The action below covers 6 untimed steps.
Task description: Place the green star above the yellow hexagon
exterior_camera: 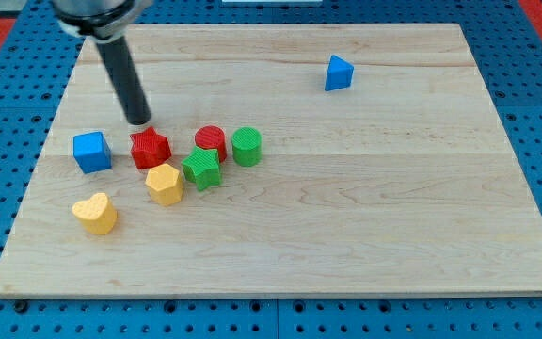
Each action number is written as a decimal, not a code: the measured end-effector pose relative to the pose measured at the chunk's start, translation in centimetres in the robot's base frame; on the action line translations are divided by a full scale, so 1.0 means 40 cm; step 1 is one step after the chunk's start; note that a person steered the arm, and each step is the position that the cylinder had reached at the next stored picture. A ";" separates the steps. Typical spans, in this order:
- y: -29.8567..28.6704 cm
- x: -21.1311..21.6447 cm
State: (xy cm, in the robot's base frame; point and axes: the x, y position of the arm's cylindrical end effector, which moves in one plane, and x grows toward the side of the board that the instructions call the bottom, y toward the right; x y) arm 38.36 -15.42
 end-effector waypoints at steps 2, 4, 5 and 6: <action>0.348 0.123; 0.221 0.178; 0.095 0.216; 0.036 0.242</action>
